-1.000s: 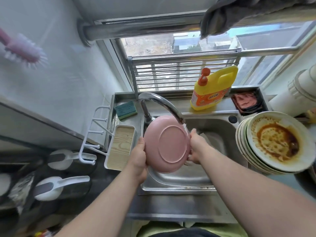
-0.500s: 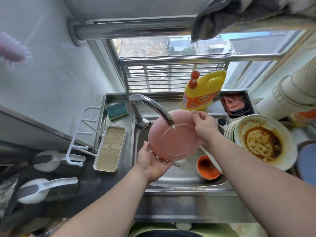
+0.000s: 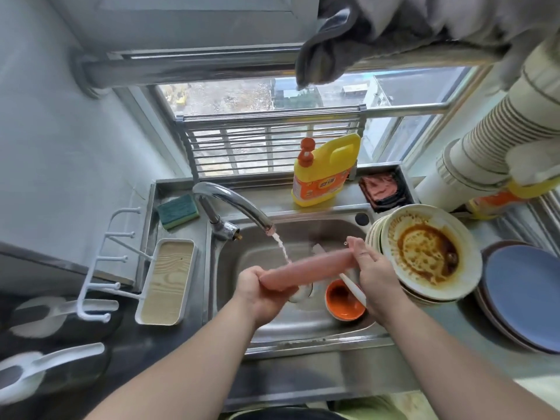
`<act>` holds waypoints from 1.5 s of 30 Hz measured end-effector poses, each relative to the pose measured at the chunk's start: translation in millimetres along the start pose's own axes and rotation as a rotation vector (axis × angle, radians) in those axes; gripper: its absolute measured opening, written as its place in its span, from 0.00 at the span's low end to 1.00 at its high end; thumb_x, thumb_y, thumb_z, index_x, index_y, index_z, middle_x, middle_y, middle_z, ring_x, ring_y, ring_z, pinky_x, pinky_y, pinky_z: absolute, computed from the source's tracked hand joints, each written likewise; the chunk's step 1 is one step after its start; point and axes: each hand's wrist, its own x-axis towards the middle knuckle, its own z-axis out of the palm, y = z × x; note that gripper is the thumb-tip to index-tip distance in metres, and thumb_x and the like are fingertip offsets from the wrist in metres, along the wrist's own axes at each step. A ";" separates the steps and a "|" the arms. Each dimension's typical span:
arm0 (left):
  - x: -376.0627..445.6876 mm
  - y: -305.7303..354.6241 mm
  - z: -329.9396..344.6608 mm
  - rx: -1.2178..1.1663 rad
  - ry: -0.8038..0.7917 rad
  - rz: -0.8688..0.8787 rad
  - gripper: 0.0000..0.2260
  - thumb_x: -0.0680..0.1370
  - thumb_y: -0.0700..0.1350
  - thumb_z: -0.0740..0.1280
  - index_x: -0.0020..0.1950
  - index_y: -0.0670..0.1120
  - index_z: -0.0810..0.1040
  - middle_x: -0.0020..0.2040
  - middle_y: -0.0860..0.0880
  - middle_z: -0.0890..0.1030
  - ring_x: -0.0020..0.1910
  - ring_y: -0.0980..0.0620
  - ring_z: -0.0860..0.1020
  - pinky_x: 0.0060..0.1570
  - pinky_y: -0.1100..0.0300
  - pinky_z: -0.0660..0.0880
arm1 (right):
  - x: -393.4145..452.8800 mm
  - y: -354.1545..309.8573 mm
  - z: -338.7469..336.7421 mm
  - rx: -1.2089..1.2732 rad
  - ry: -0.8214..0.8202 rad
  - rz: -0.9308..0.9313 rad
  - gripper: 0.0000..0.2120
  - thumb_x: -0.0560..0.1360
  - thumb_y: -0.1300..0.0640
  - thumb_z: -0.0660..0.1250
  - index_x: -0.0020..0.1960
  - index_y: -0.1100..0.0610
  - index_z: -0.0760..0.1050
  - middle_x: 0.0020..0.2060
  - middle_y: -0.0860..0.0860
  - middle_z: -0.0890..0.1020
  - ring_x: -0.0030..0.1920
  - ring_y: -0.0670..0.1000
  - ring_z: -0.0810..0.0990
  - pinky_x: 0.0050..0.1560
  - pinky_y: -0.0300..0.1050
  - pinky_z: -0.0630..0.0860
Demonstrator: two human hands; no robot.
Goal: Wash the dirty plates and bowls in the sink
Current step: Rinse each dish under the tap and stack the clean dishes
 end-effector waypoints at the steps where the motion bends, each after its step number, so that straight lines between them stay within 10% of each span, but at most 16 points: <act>1: 0.7 5.4 -0.4 0.004 0.008 0.038 0.22 0.66 0.34 0.56 0.58 0.35 0.75 0.62 0.35 0.77 0.60 0.32 0.77 0.69 0.38 0.72 | 0.2 7.8 1.8 0.057 -0.024 0.070 0.13 0.86 0.46 0.63 0.65 0.50 0.79 0.57 0.46 0.85 0.61 0.47 0.82 0.66 0.48 0.77; 7: -17.2 36.5 -3.5 0.325 0.008 0.165 0.37 0.63 0.33 0.53 0.74 0.35 0.73 0.63 0.32 0.81 0.60 0.30 0.81 0.55 0.39 0.80 | 7.2 62.1 23.2 0.136 -0.049 0.296 0.25 0.84 0.46 0.65 0.78 0.48 0.64 0.68 0.48 0.79 0.64 0.53 0.80 0.64 0.60 0.79; 15: -49.3 60.0 -12.3 0.496 -0.098 0.346 0.37 0.65 0.26 0.49 0.65 0.48 0.82 0.45 0.44 0.84 0.42 0.44 0.83 0.43 0.52 0.81 | 14.4 75.2 74.5 0.174 -0.035 0.651 0.19 0.83 0.38 0.63 0.68 0.47 0.75 0.59 0.56 0.85 0.56 0.67 0.84 0.52 0.74 0.81; 20: -44.1 68.4 -35.9 0.422 0.070 0.438 0.36 0.71 0.22 0.52 0.64 0.52 0.83 0.49 0.46 0.86 0.51 0.42 0.81 0.47 0.50 0.80 | 16.4 51.3 97.1 0.141 -0.097 0.482 0.16 0.83 0.33 0.59 0.62 0.41 0.75 0.57 0.52 0.86 0.56 0.63 0.85 0.55 0.72 0.81; 26: -26.7 47.0 -41.5 0.253 0.104 0.258 0.16 0.85 0.47 0.60 0.69 0.44 0.79 0.55 0.43 0.87 0.56 0.41 0.83 0.59 0.46 0.78 | 26.2 26.1 82.4 -0.268 -0.057 -0.024 0.20 0.85 0.38 0.60 0.49 0.51 0.81 0.40 0.46 0.83 0.45 0.52 0.79 0.46 0.49 0.76; 37: 4.0 -5.7 10.7 0.069 -0.087 0.028 0.31 0.84 0.68 0.53 0.67 0.46 0.80 0.62 0.39 0.85 0.64 0.34 0.81 0.64 0.37 0.76 | -7.5 -52.7 11.6 -0.817 -0.023 -0.417 0.23 0.83 0.31 0.52 0.65 0.39 0.78 0.48 0.42 0.85 0.48 0.49 0.80 0.43 0.42 0.74; 41: 26.0 -11.0 27.1 0.025 -0.002 0.016 0.28 0.86 0.63 0.54 0.57 0.42 0.82 0.56 0.41 0.86 0.58 0.39 0.84 0.66 0.42 0.77 | -25.0 -71.6 -3.9 -0.849 0.061 -0.463 0.20 0.85 0.36 0.52 0.67 0.41 0.77 0.46 0.44 0.83 0.45 0.49 0.79 0.41 0.46 0.73; 45: 35.0 -10.1 39.4 0.129 0.013 0.021 0.11 0.87 0.41 0.61 0.51 0.41 0.81 0.43 0.43 0.87 0.40 0.47 0.86 0.46 0.53 0.81 | -32.3 -74.8 -22.6 -0.759 0.176 -0.382 0.21 0.85 0.36 0.52 0.67 0.44 0.77 0.46 0.41 0.81 0.50 0.52 0.80 0.50 0.50 0.72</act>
